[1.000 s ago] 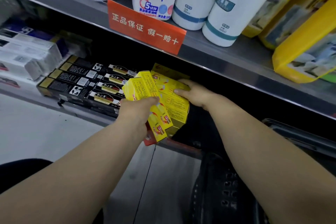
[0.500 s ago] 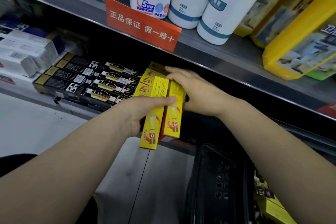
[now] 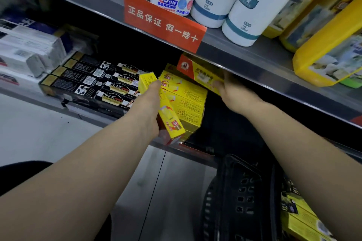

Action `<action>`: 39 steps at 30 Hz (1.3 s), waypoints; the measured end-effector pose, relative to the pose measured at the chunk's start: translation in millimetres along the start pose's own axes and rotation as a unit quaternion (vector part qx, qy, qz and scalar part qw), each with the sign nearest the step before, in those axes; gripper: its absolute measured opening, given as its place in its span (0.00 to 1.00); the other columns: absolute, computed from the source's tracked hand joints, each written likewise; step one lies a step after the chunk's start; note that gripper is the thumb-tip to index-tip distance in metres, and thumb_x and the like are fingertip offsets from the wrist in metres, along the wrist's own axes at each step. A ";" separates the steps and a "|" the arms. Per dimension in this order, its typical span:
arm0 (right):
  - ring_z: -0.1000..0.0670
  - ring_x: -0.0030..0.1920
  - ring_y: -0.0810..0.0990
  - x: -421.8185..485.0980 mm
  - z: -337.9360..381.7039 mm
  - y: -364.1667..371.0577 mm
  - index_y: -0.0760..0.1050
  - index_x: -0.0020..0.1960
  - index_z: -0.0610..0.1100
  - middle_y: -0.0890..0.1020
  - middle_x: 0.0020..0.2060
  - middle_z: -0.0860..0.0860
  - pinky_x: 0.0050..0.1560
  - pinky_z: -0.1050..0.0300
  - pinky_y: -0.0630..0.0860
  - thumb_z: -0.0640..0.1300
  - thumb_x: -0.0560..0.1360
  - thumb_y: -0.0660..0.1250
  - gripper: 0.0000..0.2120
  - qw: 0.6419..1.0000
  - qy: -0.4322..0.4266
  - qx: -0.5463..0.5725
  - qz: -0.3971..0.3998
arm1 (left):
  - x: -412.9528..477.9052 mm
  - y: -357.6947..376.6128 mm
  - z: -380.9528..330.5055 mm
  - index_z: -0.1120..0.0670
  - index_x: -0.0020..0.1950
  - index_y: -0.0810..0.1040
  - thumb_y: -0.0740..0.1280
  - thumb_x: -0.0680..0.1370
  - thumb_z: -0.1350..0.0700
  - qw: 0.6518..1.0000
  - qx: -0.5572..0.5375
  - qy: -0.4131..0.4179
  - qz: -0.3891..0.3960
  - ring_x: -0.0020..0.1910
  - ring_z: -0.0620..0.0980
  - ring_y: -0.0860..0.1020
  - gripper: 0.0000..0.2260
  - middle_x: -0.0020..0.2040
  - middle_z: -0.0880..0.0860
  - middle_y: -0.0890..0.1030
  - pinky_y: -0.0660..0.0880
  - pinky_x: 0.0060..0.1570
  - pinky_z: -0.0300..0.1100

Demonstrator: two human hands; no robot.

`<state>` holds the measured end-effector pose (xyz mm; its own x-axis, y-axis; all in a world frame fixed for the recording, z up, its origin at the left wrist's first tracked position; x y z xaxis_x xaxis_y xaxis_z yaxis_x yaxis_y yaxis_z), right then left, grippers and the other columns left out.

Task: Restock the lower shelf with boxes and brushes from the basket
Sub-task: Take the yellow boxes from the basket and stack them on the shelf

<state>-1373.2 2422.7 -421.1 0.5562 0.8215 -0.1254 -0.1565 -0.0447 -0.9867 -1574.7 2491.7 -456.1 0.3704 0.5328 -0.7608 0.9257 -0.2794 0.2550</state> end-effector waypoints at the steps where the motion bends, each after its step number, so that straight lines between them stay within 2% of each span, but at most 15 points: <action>1: 0.40 0.66 0.69 9.8 3.1 3.0 0.58 0.72 0.38 0.68 0.69 0.38 0.64 0.55 0.62 0.52 0.82 0.51 0.24 1.000 0.003 -0.004 -0.008 | 0.2 1.0 0.0 0.53 0.55 0.76 0.62 0.76 0.39 1.000 0.000 0.005 -0.003 0.43 0.58 0.81 0.20 0.48 0.58 0.82 0.77 0.47 0.58; 3: 0.41 0.69 0.65 31.7 7.9 12.6 0.59 0.72 0.38 0.65 0.70 0.39 0.68 0.55 0.59 0.49 0.82 0.51 0.22 0.999 0.029 0.036 0.010 | 1.2 1.9 -1.4 0.55 0.63 0.74 0.62 0.75 0.40 1.000 -0.003 0.008 -0.010 0.45 0.59 0.79 0.24 0.54 0.58 0.80 0.78 0.38 0.51; 5: 0.42 0.69 0.65 50.2 14.9 23.7 0.58 0.73 0.41 0.64 0.71 0.41 0.67 0.54 0.62 0.47 0.81 0.54 0.21 0.995 0.029 0.084 0.033 | 3.8 2.0 -1.7 0.55 0.68 0.71 0.63 0.75 0.40 1.000 -0.005 0.009 -0.015 0.52 0.61 0.78 0.27 0.60 0.58 0.77 0.76 0.37 0.50; 9: 0.42 0.69 0.64 64.4 25.9 45.8 0.59 0.74 0.47 0.60 0.71 0.39 0.61 0.59 0.63 0.44 0.82 0.54 0.21 0.989 0.015 0.104 0.100 | 6.6 2.7 0.8 0.55 0.69 0.69 0.62 0.76 0.40 0.999 0.015 0.022 -0.029 0.61 0.60 0.75 0.27 0.64 0.57 0.75 0.73 0.57 0.53; 12: 0.42 0.69 0.64 64.6 28.7 52.5 0.59 0.74 0.48 0.60 0.71 0.39 0.62 0.59 0.63 0.44 0.82 0.51 0.20 0.989 0.011 0.087 0.119 | 8.2 3.5 0.2 0.55 0.70 0.68 0.61 0.76 0.40 0.999 0.012 0.018 -0.037 0.64 0.59 0.73 0.28 0.66 0.57 0.74 0.70 0.62 0.53; 16: 0.41 0.71 0.60 55.4 32.9 42.6 0.57 0.74 0.46 0.56 0.72 0.39 0.66 0.57 0.61 0.43 0.82 0.52 0.21 0.990 0.028 0.064 0.120 | 8.7 5.5 -1.7 0.57 0.70 0.66 0.60 0.77 0.40 0.998 0.022 0.028 -0.061 0.56 0.56 0.74 0.28 0.47 0.54 0.72 0.73 0.60 0.51; 19: 0.45 0.64 0.68 32.1 45.0 17.2 0.65 0.69 0.44 0.67 0.65 0.42 0.60 0.58 0.66 0.45 0.81 0.55 0.18 0.992 -0.040 0.098 0.073 | 7.9 6.3 -2.5 0.58 0.71 0.65 0.62 0.77 0.40 0.997 0.019 0.031 -0.068 0.55 0.55 0.75 0.29 0.43 0.53 0.72 0.74 0.58 0.49; 21: 0.53 0.58 0.73 6.4 52.3 5.9 0.71 0.64 0.48 0.74 0.59 0.51 0.52 0.64 0.68 0.52 0.80 0.57 0.16 0.966 -0.072 0.212 0.131 | 7.1 6.5 -2.5 0.57 0.70 0.66 0.62 0.76 0.40 0.996 0.014 0.037 -0.074 0.55 0.55 0.76 0.29 0.49 0.55 0.75 0.74 0.57 0.48; 23: 0.59 0.57 0.75 -20.5 57.3 0.5 0.72 0.61 0.53 0.76 0.56 0.56 0.53 0.70 0.70 0.57 0.73 0.63 0.18 0.926 -0.084 0.294 0.223 | 6.7 7.6 -2.0 0.55 0.62 0.71 0.63 0.76 0.40 0.997 0.007 0.045 -0.070 0.49 0.53 0.77 0.23 0.45 0.52 0.74 0.75 0.55 0.47; 27: 0.58 0.59 0.75 -40.1 44.6 3.3 0.69 0.64 0.51 0.76 0.59 0.52 0.62 0.63 0.71 0.45 0.70 0.73 0.25 0.935 -0.093 0.262 0.218 | 3.7 13.0 -0.8 0.54 0.38 0.68 0.65 0.75 0.41 0.998 -0.007 0.046 -0.046 0.39 0.48 0.75 0.17 0.36 0.50 0.70 0.77 0.44 0.41; 30: 0.63 0.55 0.75 -45.5 39.5 3.2 0.68 0.62 0.53 0.76 0.55 0.56 0.56 0.69 0.72 0.38 0.69 0.74 0.26 0.914 -0.109 0.314 0.232 | 2.8 13.4 -0.5 0.51 0.40 0.69 0.66 0.75 0.42 0.998 -0.005 0.051 -0.028 0.43 0.50 0.76 0.14 0.40 0.52 0.73 0.76 0.41 0.41; 33: 0.54 0.61 0.74 -45.0 41.1 -3.7 0.65 0.64 0.54 0.72 0.62 0.52 0.58 0.63 0.74 0.32 0.74 0.66 0.25 0.892 -0.110 0.373 0.228 | 1.7 16.2 -1.0 0.53 0.49 0.75 0.66 0.75 0.42 0.997 0.052 0.057 0.023 0.43 0.51 0.78 0.14 0.46 0.53 0.79 0.75 0.39 0.44; 35: 0.51 0.67 0.68 -41.3 46.5 -13.0 0.57 0.68 0.59 0.65 0.70 0.50 0.63 0.58 0.71 0.30 0.75 0.62 0.32 0.913 -0.144 0.334 0.184 | -1.7 18.1 -1.7 0.54 0.58 0.76 0.68 0.74 0.43 0.991 0.106 0.071 0.046 0.45 0.53 0.78 0.19 0.51 0.54 0.80 0.75 0.36 0.41; 37: 0.52 0.73 0.58 -38.3 56.4 -19.6 0.50 0.70 0.64 0.57 0.74 0.49 0.67 0.63 0.64 0.30 0.72 0.64 0.41 0.939 -0.215 0.230 0.141 | -5.9 19.7 -1.5 0.54 0.61 0.76 0.70 0.72 0.45 0.981 0.157 0.089 0.065 0.43 0.50 0.78 0.21 0.48 0.52 0.81 0.74 0.32 0.37; 39: 0.52 0.74 0.52 -37.2 65.6 -22.2 0.55 0.69 0.65 0.52 0.75 0.49 0.66 0.69 0.60 0.32 0.70 0.68 0.41 0.946 -0.261 0.145 0.123 | -7.7 20.6 0.4 0.55 0.61 0.75 0.73 0.69 0.44 0.972 0.202 0.089 0.076 0.49 0.51 0.78 0.25 0.52 0.53 0.81 0.76 0.46 0.42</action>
<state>-1444.0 2430.4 -387.7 0.0071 0.9787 -0.2051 -0.4890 -0.1755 -0.8544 -1558.5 2481.6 -445.3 0.5412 0.5805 -0.6084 0.7667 -0.6377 0.0735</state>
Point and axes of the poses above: each hand's wrist, its own x-axis towards the middle knuckle, its own y-axis out of the palm, z = x × y, the point moved 4 cm from there along x, towards the middle knuckle
